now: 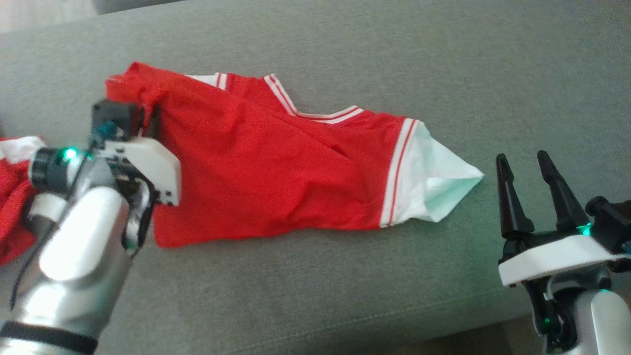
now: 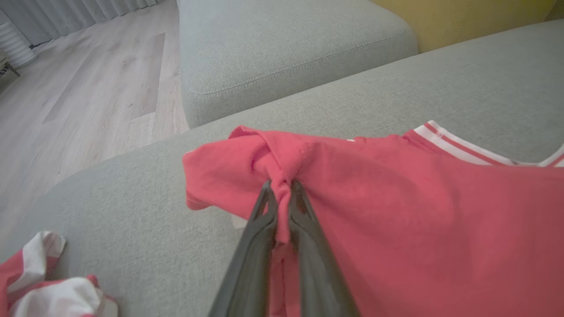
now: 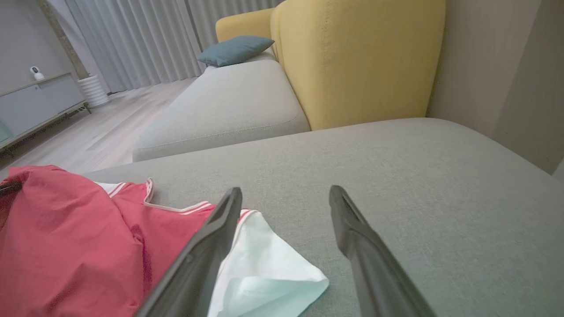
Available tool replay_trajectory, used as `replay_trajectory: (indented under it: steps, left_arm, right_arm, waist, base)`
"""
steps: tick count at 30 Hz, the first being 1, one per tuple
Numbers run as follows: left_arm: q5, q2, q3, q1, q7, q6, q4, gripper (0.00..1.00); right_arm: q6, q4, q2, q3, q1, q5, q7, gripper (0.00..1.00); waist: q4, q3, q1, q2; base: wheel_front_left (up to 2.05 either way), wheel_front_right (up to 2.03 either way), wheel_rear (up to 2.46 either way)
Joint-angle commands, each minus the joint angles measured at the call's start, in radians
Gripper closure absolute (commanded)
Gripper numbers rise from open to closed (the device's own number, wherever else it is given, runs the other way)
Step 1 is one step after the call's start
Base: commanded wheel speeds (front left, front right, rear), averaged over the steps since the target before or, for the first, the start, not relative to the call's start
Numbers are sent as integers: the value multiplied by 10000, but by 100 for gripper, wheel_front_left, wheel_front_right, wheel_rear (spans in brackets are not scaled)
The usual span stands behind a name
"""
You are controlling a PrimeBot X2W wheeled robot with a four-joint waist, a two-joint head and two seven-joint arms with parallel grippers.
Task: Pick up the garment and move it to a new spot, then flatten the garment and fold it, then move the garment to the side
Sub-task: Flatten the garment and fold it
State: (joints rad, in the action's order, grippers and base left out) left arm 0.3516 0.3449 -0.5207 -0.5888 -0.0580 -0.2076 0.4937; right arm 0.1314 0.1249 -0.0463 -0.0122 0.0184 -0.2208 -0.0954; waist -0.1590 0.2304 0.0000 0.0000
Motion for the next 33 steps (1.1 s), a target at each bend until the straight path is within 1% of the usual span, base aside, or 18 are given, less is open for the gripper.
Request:
replay_trajectory:
  steps: [1,3,4,5,6,8,9,10,14,17,23,26,30,33]
  left_arm:
    - [-66,421,518,-657,131,69,41,100]
    - [191,342,641,-855,109,250,569,100]
    - [317,300,701,-899,101,318,822,92]
    - [454,256,765,-919,77,380,1060,48]
    - [603,174,831,-914,115,448,1231,0]
    - [815,41,942,-836,309,512,1444,0]
    - [875,0,1017,-768,512,464,1470,0]
    - [951,-80,1167,-554,1035,304,1399,0]
    - [885,-255,1391,159,2391,-245,619,0]
    - [747,-256,1544,854,2920,-661,-288,0]
    - [215,-171,1814,2497,3176,-1489,-2649,0]
    - [-21,-148,1868,3378,3190,-1810,-3631,0]
    - [-231,-129,1753,4420,3172,-2165,-4453,0]
    - [-281,-101,1655,4776,3111,-2262,-4719,0]
  right_arm:
    - [-7,302,-55,181,435,-71,165,0]
    - [-7,237,-52,211,497,-102,212,0]
    - [-7,201,-51,235,524,-110,235,0]
    - [-7,171,-50,262,550,-117,254,0]
    - [-7,143,-49,274,565,-123,278,0]
    - [-7,109,-47,269,572,-120,317,0]
    - [-7,100,-46,277,576,-113,331,0]
    - [-7,87,-46,324,587,-84,352,0]
    - [-7,72,-46,342,563,-10,334,0]
    - [-7,81,-87,383,509,51,269,0]
    - [-7,188,-166,358,234,151,69,0]
    - [-7,208,-181,396,57,176,-32,0]
    - [-7,255,-210,461,-201,205,-175,0]
    - [-7,300,-227,483,-323,216,-243,0]
  waist:
    - [-245,109,0,0]
    - [-411,142,0,0]
    - [-481,139,0,0]
    - [-546,150,0,0]
    - [-580,142,0,0]
    - [-607,130,0,0]
    - [-612,120,0,0]
    - [-574,63,0,0]
    - [-332,-149,0,0]
    - [-110,-375,0,0]
    - [388,-822,0,0]
    - [579,-1035,0,0]
    - [768,-1271,0,0]
    - [835,-1338,0,0]
  base:
    - [0,0,0]
    - [0,0,0]
    - [0,0,0]
    - [0,0,0]
    - [0,0,0]
    - [0,0,0]
    - [0,0,0]
    - [0,0,0]
    - [0,0,0]
    - [0,0,0]
    - [0,0,0]
    - [0,0,0]
    - [0,0,0]
    - [0,0,0]
